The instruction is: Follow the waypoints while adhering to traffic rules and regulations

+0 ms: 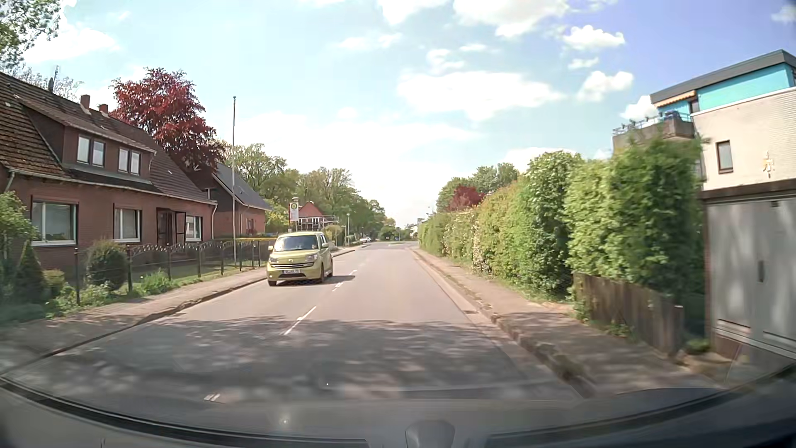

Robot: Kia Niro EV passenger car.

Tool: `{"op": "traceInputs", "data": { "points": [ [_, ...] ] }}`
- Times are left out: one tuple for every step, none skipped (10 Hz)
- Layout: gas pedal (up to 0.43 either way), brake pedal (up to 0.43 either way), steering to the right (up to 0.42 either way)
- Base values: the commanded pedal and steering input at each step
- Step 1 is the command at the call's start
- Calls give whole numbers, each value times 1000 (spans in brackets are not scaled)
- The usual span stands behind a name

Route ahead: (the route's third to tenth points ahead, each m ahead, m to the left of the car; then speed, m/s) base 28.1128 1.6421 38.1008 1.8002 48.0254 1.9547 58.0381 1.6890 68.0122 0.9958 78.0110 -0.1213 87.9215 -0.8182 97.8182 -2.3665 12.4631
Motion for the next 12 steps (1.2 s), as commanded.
{"op": "traceInputs", "data": {
  "points": [
    [0,0,-8],
    [0,0,-8],
    [0,0,-8],
    [0,0,-9],
    [0,0,-8],
    [0,0,-7],
    [0,0,-7],
    [0,0,-6],
    [0,0,-5],
    [0,0,-5],
    [0,0,-5],
    [0,0,-4]
  ]
}}
